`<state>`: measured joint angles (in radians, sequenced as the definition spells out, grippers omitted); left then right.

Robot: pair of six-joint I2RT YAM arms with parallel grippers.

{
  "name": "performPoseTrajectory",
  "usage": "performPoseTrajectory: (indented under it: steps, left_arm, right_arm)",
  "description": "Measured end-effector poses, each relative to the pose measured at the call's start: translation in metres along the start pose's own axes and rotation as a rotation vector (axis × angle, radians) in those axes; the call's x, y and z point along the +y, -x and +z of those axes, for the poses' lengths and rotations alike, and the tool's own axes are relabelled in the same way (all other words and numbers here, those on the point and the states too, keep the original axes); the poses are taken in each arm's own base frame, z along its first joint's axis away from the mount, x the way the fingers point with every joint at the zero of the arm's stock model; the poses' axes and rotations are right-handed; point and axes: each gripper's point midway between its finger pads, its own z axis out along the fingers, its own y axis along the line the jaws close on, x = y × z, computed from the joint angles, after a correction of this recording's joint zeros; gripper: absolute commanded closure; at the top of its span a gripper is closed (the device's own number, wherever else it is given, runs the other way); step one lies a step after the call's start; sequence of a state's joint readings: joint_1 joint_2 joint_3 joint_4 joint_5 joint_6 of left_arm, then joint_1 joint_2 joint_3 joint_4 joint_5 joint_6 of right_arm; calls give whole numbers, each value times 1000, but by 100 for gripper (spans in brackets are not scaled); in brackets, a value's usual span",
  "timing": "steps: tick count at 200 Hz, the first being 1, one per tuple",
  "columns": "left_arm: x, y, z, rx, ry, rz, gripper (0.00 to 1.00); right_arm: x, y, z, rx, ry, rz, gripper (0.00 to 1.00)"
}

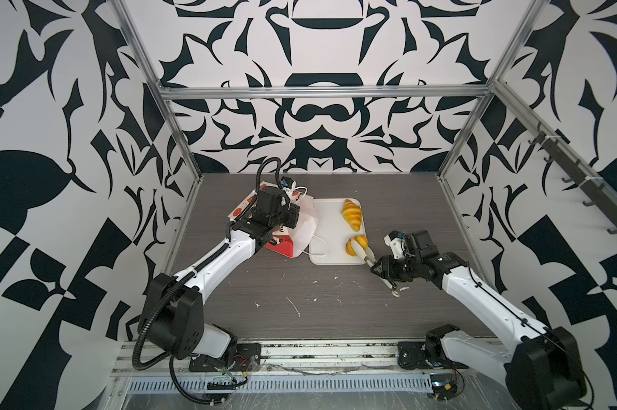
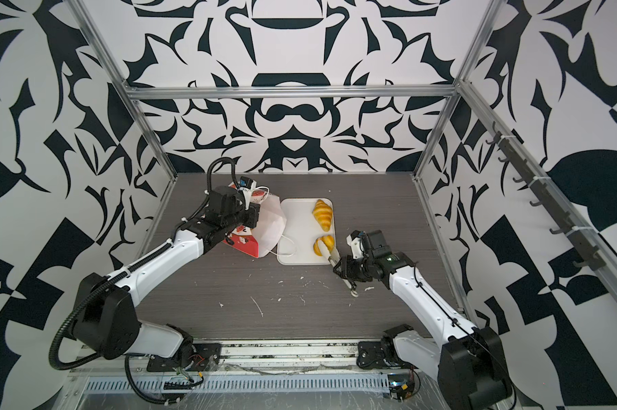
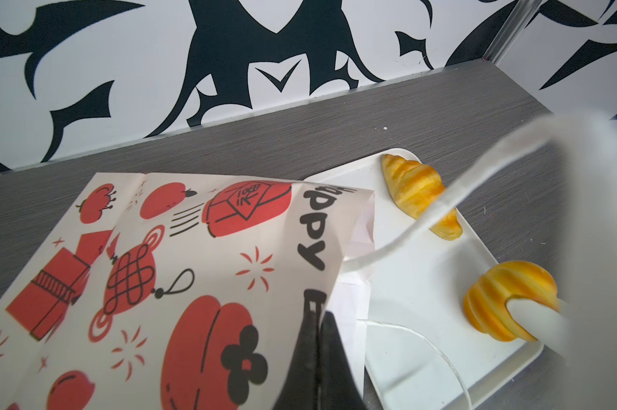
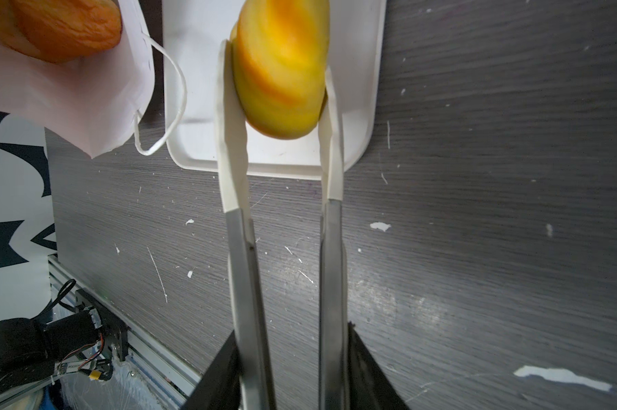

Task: Take the fake bread out of the paper bag
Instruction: 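Lower the yellow bread onto the tray and open the tongs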

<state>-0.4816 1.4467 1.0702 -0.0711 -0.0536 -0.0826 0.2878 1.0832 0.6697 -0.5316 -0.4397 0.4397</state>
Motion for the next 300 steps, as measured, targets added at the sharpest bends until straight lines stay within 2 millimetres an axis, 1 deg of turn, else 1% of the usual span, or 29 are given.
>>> performPoseTrajectory:
  steps: [74,116,171,210,237,275,300]
  left_arm:
    - [0,0,0,0,-2,0,100]
    - [-1,-2,1,1,-5,-4,100]
    - [-1,-2,2,-10,-10,-7,100]
    - [-2,-5,3,-9,-17,-14,100]
    - [-3,-5,3,-13,-19,-18,100]
    - [-3,-5,4,-13,-21,-22,100]
    - [-3,-8,4,-10,-25,-22,100]
  right_arm:
    - [-4,3,-6,40,-40,23,55]
    - [-4,3,-13,61,-61,20,55]
    - [-10,5,-19,63,-107,10,55]
    - [-10,11,-16,76,-113,2,57]
    - [-5,18,-14,82,-95,-13,58]
    - [10,31,-21,56,-50,-36,59]
    - [17,33,-22,59,-11,-36,60]
